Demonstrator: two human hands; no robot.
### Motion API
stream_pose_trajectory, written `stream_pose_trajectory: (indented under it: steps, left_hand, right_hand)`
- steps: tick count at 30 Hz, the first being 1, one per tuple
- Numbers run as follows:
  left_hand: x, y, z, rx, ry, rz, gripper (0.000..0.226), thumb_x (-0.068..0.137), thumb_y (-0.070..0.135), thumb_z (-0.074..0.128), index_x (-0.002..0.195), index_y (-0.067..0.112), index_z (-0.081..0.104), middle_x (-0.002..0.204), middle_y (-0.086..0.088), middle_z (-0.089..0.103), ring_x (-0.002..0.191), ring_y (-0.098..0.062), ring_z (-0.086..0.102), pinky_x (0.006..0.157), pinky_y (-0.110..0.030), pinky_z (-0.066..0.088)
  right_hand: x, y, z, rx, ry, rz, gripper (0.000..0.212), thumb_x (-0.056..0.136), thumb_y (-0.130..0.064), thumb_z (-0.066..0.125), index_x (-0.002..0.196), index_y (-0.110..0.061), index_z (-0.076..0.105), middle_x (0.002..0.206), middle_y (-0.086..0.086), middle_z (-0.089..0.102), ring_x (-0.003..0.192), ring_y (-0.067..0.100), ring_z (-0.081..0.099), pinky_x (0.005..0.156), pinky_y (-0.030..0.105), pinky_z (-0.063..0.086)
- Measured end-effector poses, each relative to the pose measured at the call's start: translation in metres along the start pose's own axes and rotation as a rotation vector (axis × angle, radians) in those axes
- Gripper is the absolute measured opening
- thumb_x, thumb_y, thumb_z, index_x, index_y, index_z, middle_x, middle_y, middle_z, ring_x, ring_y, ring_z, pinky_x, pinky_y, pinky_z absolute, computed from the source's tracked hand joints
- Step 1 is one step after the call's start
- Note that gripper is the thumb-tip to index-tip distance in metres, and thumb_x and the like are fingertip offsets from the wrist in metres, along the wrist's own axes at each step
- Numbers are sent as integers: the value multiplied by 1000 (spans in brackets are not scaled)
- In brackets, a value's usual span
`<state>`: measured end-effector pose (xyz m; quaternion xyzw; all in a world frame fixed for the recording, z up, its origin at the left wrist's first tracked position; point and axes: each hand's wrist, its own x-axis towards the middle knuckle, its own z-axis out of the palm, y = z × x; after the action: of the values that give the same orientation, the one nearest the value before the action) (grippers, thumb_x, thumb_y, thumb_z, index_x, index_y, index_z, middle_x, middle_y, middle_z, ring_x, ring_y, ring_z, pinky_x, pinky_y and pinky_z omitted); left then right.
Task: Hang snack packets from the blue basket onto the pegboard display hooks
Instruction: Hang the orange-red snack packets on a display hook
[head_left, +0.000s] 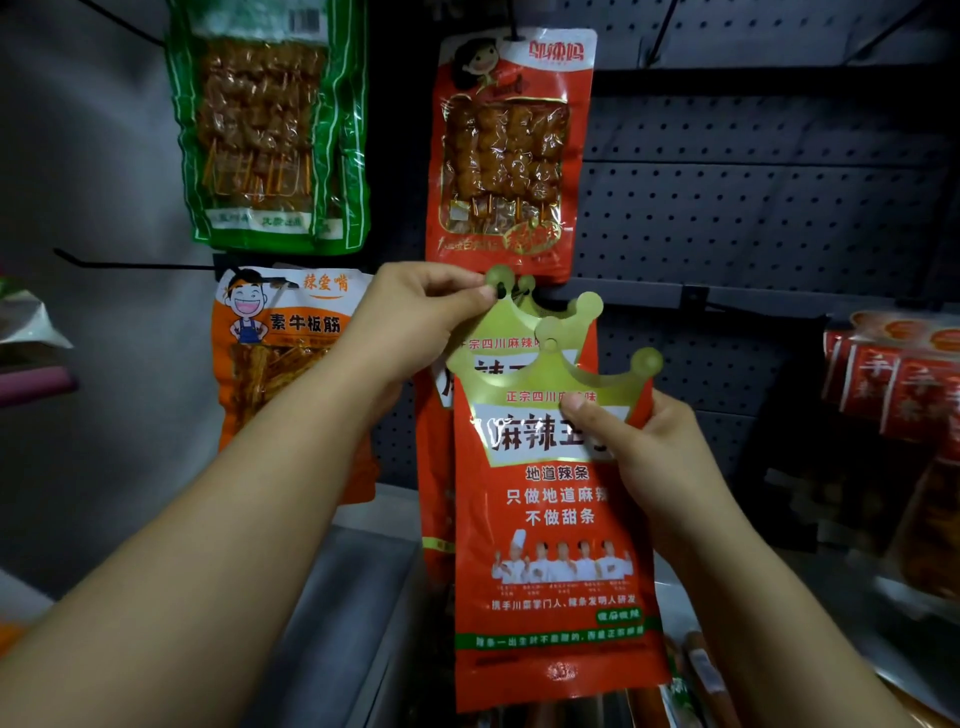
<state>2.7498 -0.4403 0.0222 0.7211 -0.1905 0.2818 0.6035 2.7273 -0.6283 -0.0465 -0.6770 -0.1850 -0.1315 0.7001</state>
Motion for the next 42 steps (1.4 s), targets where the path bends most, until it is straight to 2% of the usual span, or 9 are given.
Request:
stream_pose_trajectory:
  steps: [4,10,15,21,24,29,35,40,42]
  left_hand:
    - [4,-9,2,25,8,-30,9,84,21,69,77,25,69,67,10,72,64,-2,69,53,-14,51]
    - [23,-23,12,123,48,-26,18,83,21,69,66,27,66,71,8,68,72,-8,66,57,-17,49]
    - [49,-39,21,137,42,-58,17,84,18,68,69,26,66,81,-1,70,84,-21,69,75,-35,58]
    - [79,-62,37,112,32,-83,17,84,21,69,67,24,64,70,6,65,67,-7,61,61,-20,50]
    - [95,-73,44,134,30,-72,13,85,20,68,72,20,65,72,5,63,65,-5,57,59,-20,45]
    - [119,-86,53,229,25,-41,7,88,19,64,86,13,68,89,-4,66,83,-16,60,75,-28,48]
    - [135,-93,56,366,26,-9,11,87,27,65,77,22,64,76,5,61,75,-15,57,66,-25,45]
    - [124,-98,46,187,124,36,7,84,20,68,90,21,70,93,1,66,91,-15,62,82,-29,51]
    - [113,-94,38,127,150,97,11,84,18,67,89,27,66,104,2,64,96,-11,60,85,-23,48]
  right_hand:
    - [3,6,1,34,10,31,6,83,-24,72,78,-22,69,78,9,76,68,27,74,52,26,55]
    - [15,19,3,19,66,66,11,85,-26,70,89,-16,67,77,6,76,66,23,74,50,24,55]
    - [30,30,2,-39,152,78,7,84,-23,71,81,-20,66,75,2,76,66,21,74,59,32,60]
    - [40,42,-7,-44,369,43,11,78,-20,77,78,-15,68,74,5,76,67,22,74,64,36,60]
    - [43,44,-13,-45,425,48,11,77,-18,78,78,-15,68,74,5,76,67,23,74,65,37,59]
    - [42,43,-15,-78,377,72,14,76,-21,78,82,-13,69,74,4,76,67,23,74,63,37,59]
    - [39,29,-6,-31,290,16,11,74,-20,78,78,-14,70,76,8,76,67,25,74,56,31,59]
    - [35,19,-3,-25,202,9,12,73,-24,77,77,-15,71,77,11,75,66,28,73,52,27,56]
    - [35,19,0,-26,176,5,8,73,-27,77,74,-20,72,79,11,76,67,27,74,53,27,56]
